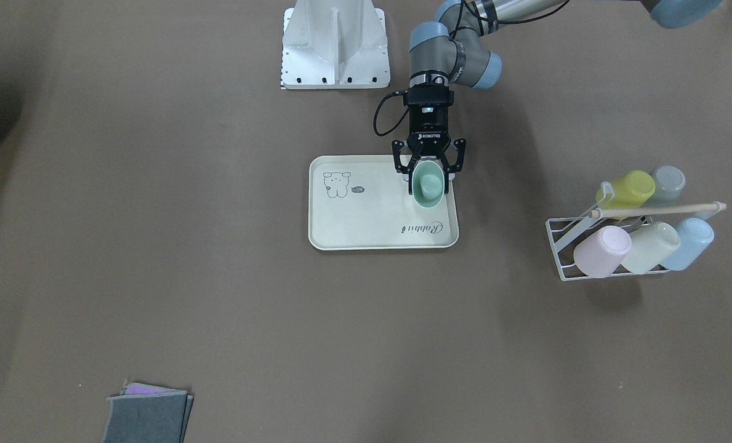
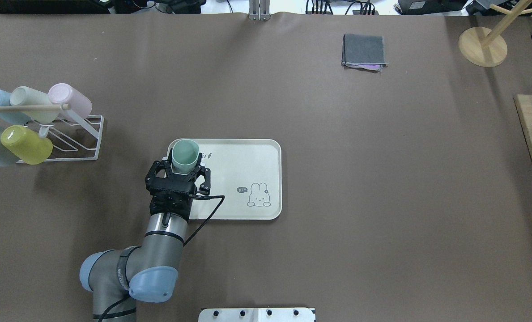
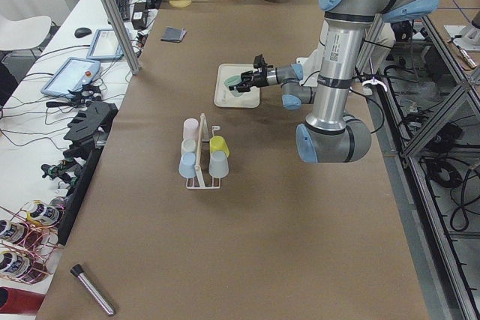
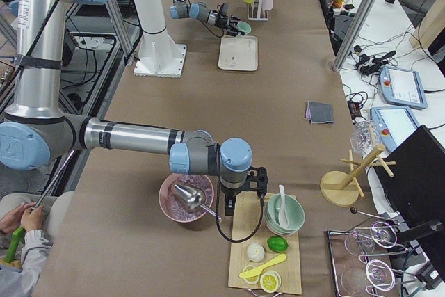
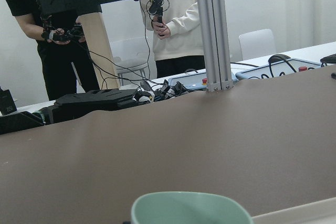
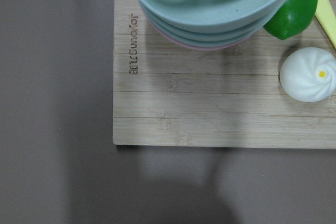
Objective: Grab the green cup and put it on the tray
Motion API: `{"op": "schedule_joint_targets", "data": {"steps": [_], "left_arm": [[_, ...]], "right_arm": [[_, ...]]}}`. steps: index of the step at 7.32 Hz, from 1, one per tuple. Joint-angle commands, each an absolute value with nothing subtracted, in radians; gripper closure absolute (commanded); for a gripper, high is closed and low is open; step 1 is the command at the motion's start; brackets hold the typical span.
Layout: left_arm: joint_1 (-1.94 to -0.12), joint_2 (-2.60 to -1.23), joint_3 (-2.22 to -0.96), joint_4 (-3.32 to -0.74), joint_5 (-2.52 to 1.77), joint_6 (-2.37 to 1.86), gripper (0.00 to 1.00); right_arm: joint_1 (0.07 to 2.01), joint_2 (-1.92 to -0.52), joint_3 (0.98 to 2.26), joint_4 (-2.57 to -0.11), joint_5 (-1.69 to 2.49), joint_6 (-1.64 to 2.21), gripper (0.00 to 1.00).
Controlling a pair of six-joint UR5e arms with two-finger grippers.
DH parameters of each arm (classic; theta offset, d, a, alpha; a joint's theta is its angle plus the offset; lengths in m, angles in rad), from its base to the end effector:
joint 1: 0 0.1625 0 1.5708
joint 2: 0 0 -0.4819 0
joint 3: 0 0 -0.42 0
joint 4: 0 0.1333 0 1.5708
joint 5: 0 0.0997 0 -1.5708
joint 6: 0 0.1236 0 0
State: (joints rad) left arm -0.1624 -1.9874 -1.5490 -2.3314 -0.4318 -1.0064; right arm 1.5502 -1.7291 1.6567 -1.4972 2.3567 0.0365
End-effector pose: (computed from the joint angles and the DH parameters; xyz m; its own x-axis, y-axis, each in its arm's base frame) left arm 0.6217 -0.3507 0.3713 0.8113 0.0939 -0.5770 0.5370 0.2703 0.7991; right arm 0.0367 -0.4436 0.7560 0.7069 0.0211 0.7070 -0.0052 0.9997 -0.0246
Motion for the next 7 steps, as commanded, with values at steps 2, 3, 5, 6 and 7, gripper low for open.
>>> {"op": "schedule_joint_targets", "data": {"steps": [2,3,5,6,7], "left_arm": [[-0.186,-2.135,-1.393,-2.324,-0.413,-1.005,0.41],[-0.190,-2.166,-1.364,-2.322,-0.413,-1.003,0.40],[-0.190,-2.186,-1.332,-2.322,-0.405,-0.999,0.35],[-0.190,-2.194,-1.321,-2.322,-0.405,-0.999,0.34],[-0.189,-2.195,-1.310,-2.322,-0.405,-0.999,0.33]], "right_arm": [[1.551,-1.735,1.657,-1.497,2.356,0.034,0.00],[1.551,-1.738,1.657,-1.497,2.356,0.028,0.00],[1.551,-1.741,1.657,-1.497,2.356,0.015,0.00],[1.551,-1.743,1.658,-1.497,2.358,0.011,0.00],[1.551,-1.743,1.658,-1.497,2.356,0.011,0.00]]}}
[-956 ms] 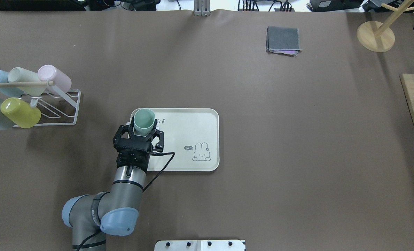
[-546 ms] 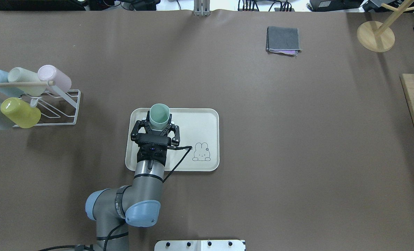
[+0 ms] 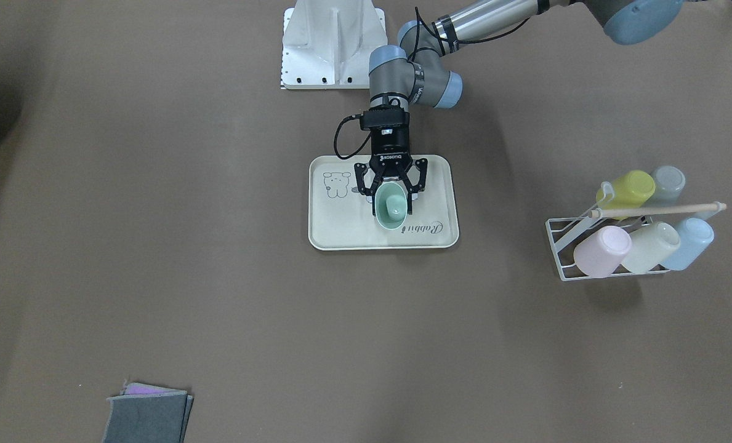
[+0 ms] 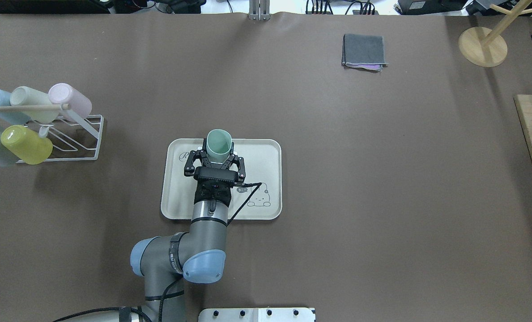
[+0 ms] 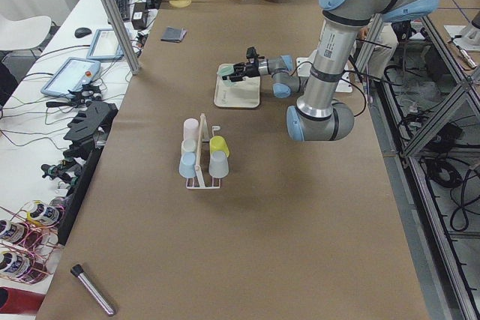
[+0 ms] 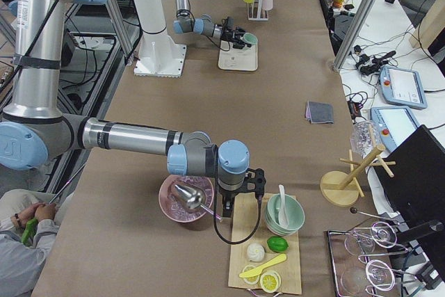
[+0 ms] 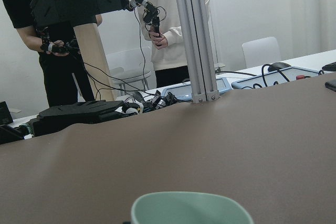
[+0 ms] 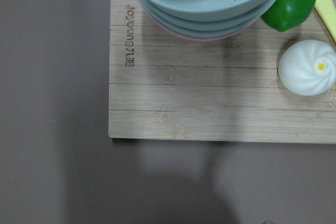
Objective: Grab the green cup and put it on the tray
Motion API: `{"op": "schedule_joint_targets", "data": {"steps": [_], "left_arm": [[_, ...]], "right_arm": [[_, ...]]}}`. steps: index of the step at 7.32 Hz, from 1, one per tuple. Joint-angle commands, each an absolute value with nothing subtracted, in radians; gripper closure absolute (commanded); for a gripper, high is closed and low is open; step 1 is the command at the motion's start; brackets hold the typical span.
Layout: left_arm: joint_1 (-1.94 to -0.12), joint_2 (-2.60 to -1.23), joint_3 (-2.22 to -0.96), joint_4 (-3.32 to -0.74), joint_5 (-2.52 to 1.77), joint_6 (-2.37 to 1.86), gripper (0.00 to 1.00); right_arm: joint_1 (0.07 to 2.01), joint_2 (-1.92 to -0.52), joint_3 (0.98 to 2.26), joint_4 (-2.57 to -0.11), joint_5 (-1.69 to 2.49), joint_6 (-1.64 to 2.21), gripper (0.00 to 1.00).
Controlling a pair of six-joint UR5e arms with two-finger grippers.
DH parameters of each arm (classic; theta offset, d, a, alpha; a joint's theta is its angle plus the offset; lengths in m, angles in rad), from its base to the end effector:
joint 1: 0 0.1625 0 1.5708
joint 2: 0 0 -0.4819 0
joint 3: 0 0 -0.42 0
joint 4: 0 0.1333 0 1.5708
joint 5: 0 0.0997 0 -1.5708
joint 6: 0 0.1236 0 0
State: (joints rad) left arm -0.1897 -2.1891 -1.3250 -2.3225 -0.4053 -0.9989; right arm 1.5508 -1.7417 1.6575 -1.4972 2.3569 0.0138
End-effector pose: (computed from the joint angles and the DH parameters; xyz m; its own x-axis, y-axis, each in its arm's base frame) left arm 0.6974 -0.3853 0.3334 0.8374 0.0565 -0.5436 0.5174 0.2383 0.8219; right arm 0.0371 -0.4362 0.7611 0.7068 0.0072 0.7073 0.0102 0.9997 -0.0204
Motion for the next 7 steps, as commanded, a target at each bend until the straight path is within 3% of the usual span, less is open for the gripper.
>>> {"op": "schedule_joint_targets", "data": {"steps": [1,7], "left_arm": [[-0.189,-2.195,-1.304,-2.322,-0.405,-0.997,0.29],[-0.189,-2.195,-1.299,-2.324,-0.405,-0.996,0.23]], "right_arm": [[1.551,-1.743,1.658,-1.497,2.358,0.011,0.00],[1.549,-1.741,1.648,-1.497,2.355,0.012,0.00]]}}
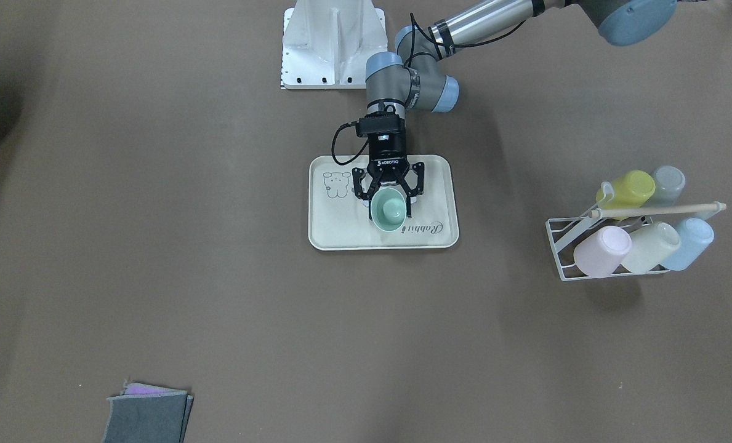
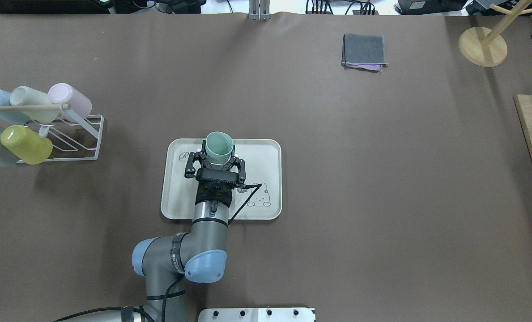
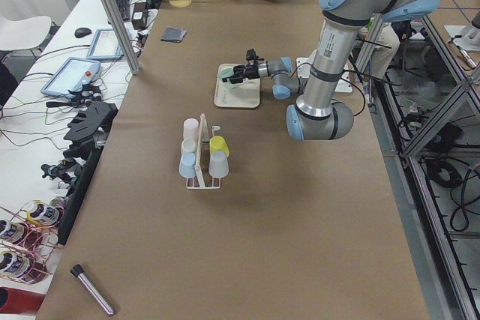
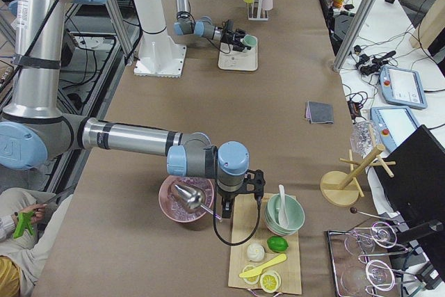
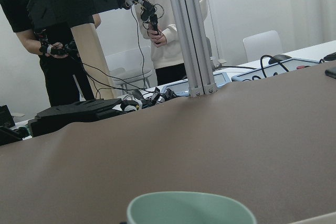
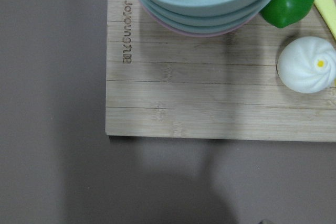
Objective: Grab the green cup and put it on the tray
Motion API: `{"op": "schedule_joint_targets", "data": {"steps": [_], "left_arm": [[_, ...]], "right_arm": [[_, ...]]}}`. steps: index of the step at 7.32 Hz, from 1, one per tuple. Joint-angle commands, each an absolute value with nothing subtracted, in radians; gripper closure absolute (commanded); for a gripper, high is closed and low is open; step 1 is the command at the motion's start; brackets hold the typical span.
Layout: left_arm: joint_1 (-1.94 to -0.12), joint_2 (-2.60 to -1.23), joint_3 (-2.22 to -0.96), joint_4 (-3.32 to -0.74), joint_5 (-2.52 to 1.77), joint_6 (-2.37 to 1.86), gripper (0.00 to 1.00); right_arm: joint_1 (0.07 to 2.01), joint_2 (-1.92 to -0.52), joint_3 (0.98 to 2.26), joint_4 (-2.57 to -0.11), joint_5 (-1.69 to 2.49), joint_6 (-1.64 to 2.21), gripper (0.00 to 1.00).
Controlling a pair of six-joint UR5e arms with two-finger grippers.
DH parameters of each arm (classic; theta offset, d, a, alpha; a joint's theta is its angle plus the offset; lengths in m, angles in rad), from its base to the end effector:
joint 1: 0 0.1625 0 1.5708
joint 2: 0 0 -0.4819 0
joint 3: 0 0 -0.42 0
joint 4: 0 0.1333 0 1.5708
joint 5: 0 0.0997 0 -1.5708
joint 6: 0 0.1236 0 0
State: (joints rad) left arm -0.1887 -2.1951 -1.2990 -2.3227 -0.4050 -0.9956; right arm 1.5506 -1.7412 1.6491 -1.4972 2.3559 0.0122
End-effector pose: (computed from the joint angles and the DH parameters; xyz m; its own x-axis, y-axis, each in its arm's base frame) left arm 0.7043 -0.3859 0.3413 0.8495 0.0560 -0.5246 0.4984 0.2414 0.8327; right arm 0.0371 -0.4354 0.7653 0.7076 0.0110 0.7065 0.0116 0.9996 -0.0271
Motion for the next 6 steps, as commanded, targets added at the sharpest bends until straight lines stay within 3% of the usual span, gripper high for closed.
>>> {"op": "schedule_joint_targets", "data": {"steps": [1,6], "left_arm": [[-0.189,-2.195,-1.299,-2.324,-0.405,-0.996,0.21],[-0.189,-2.195,-1.316,-2.342,-0.407,-1.000,0.19]], "right_arm": [[1.549,-1.741,1.646,-1.497,2.355,0.014,0.00],[1.549,-1.735,1.644,-1.497,2.355,0.015,0.00]]}}
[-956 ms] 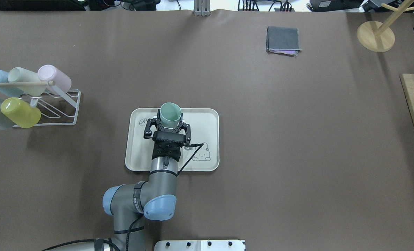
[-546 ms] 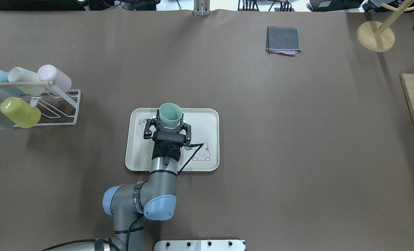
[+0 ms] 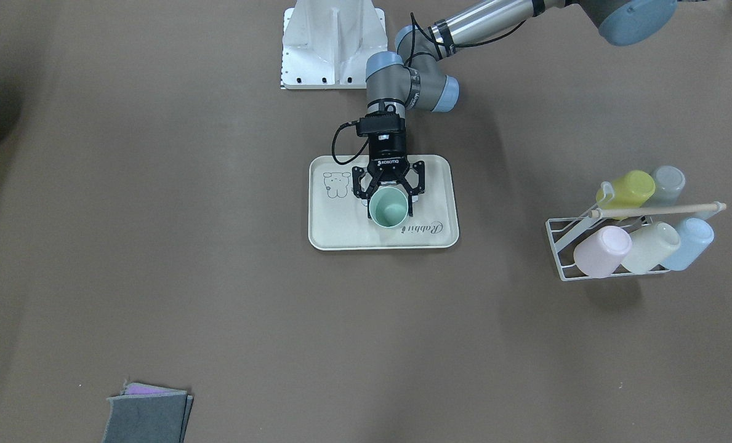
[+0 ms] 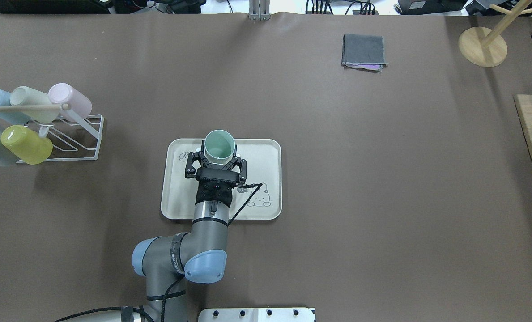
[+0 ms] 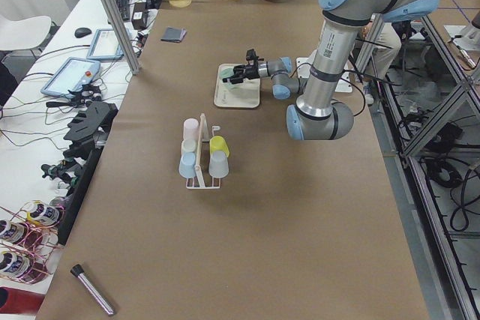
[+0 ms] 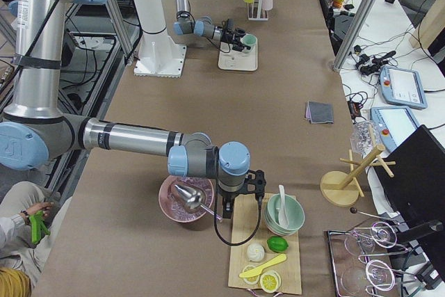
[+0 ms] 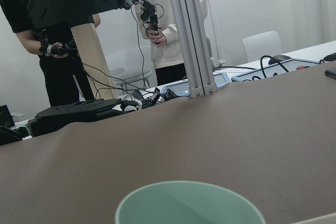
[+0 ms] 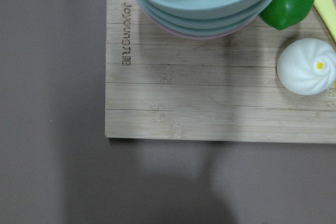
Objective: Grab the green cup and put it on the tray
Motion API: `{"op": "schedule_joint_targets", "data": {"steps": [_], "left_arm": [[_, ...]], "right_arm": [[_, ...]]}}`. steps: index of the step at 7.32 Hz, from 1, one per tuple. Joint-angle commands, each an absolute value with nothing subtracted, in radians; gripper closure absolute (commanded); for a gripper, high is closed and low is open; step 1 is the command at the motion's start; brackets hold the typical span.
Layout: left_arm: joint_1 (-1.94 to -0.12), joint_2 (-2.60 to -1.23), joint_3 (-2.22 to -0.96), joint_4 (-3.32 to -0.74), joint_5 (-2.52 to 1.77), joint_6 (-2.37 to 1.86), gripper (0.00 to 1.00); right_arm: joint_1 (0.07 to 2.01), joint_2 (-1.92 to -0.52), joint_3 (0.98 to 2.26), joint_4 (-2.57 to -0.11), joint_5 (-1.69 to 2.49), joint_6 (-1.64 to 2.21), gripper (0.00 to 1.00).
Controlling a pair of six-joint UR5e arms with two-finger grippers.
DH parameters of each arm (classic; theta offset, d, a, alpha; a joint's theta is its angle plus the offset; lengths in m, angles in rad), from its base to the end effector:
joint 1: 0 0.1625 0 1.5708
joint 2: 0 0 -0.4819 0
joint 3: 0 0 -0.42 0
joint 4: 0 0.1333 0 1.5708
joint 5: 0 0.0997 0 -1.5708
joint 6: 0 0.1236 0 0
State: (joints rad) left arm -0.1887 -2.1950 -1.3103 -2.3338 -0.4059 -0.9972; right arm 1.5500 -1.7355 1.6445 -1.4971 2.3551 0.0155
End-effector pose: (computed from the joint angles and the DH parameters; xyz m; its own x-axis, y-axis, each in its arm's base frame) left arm 0.7013 -0.3852 0.3351 0.8369 0.0583 -0.5443 0.5177 0.2388 0.8216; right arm 0.0369 -0.4383 0.7653 0.7082 0.0130 0.7059 0.0098 0.9996 -0.0282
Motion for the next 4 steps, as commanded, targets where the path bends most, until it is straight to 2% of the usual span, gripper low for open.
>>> {"op": "schedule_joint_targets", "data": {"steps": [1,4], "left_arm": [[-0.186,-2.192,-1.316,-2.358,-0.407,-1.005,0.19],[-0.176,-2.178,-1.315,-2.438,-0.408,-1.011,0.18]], "right_arm": [[1.551,-1.735,1.641,-1.497,2.355,0.015,0.00],[1.551,-1.733,1.643,-1.497,2.355,0.015,0.00]]}}
